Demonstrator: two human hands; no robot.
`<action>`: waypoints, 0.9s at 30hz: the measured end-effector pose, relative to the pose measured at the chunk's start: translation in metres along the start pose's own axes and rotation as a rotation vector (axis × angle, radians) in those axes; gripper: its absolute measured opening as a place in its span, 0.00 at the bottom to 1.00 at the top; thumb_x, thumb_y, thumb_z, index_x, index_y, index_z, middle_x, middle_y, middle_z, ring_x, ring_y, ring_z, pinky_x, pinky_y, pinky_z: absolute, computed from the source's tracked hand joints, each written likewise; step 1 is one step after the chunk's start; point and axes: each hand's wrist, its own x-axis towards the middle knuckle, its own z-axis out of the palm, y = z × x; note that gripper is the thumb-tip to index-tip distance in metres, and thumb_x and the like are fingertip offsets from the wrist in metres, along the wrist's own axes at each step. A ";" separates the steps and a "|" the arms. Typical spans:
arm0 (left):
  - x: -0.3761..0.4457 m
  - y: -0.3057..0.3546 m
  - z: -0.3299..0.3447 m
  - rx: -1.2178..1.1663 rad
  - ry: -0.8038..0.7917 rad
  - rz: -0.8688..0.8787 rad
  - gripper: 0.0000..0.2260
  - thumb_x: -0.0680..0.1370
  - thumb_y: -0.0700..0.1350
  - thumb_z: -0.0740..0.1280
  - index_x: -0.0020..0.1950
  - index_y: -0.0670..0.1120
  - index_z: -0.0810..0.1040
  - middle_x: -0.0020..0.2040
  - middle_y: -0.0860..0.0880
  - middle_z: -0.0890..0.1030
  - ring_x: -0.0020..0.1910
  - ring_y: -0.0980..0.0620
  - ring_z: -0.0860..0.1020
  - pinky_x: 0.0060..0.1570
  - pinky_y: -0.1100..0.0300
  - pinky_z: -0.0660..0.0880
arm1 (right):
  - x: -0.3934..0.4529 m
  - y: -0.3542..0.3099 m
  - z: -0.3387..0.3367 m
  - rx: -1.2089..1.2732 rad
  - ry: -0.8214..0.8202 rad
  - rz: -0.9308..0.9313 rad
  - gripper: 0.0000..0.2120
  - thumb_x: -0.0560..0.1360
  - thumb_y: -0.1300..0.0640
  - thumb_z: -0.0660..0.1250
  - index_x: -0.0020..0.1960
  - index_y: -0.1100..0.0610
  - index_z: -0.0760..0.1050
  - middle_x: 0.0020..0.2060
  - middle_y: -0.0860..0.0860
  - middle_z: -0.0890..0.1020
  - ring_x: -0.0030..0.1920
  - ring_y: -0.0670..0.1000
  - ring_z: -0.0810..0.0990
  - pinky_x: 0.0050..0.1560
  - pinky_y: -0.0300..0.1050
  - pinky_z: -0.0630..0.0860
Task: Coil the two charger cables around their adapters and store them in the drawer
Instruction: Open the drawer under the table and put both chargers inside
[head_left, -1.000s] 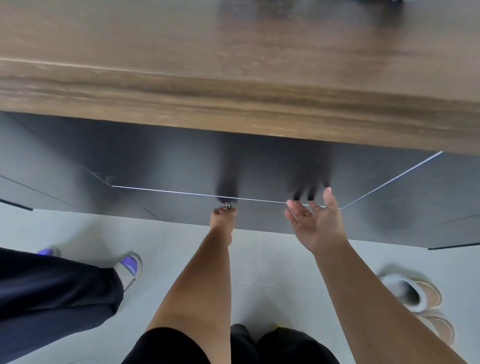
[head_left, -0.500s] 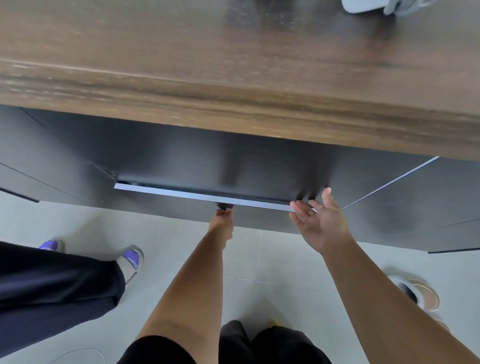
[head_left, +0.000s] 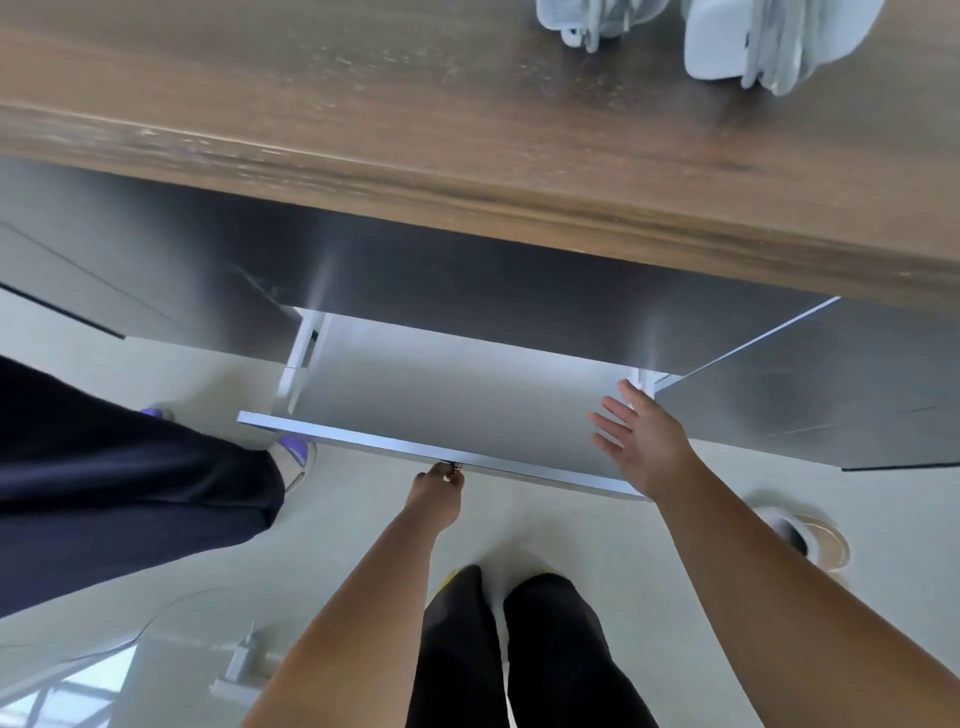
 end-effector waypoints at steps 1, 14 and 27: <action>-0.010 -0.006 -0.003 -0.045 0.008 -0.002 0.23 0.81 0.36 0.52 0.76 0.47 0.61 0.79 0.50 0.54 0.68 0.43 0.68 0.60 0.58 0.70 | -0.007 0.004 -0.002 -0.029 0.010 0.009 0.20 0.79 0.49 0.65 0.69 0.51 0.70 0.67 0.52 0.74 0.61 0.56 0.78 0.61 0.52 0.74; -0.169 0.019 -0.097 -0.377 0.115 0.123 0.10 0.81 0.47 0.61 0.56 0.58 0.79 0.55 0.57 0.80 0.48 0.58 0.78 0.31 0.68 0.70 | -0.168 -0.012 0.015 -0.389 0.025 -0.237 0.10 0.78 0.63 0.61 0.51 0.55 0.80 0.45 0.56 0.83 0.43 0.53 0.79 0.46 0.44 0.75; -0.323 0.147 -0.242 -0.688 0.320 0.797 0.12 0.79 0.40 0.66 0.48 0.57 0.82 0.43 0.55 0.83 0.44 0.52 0.80 0.46 0.60 0.76 | -0.323 -0.154 0.043 -0.529 -0.177 -0.800 0.12 0.79 0.67 0.59 0.50 0.57 0.80 0.37 0.58 0.82 0.32 0.53 0.81 0.36 0.44 0.80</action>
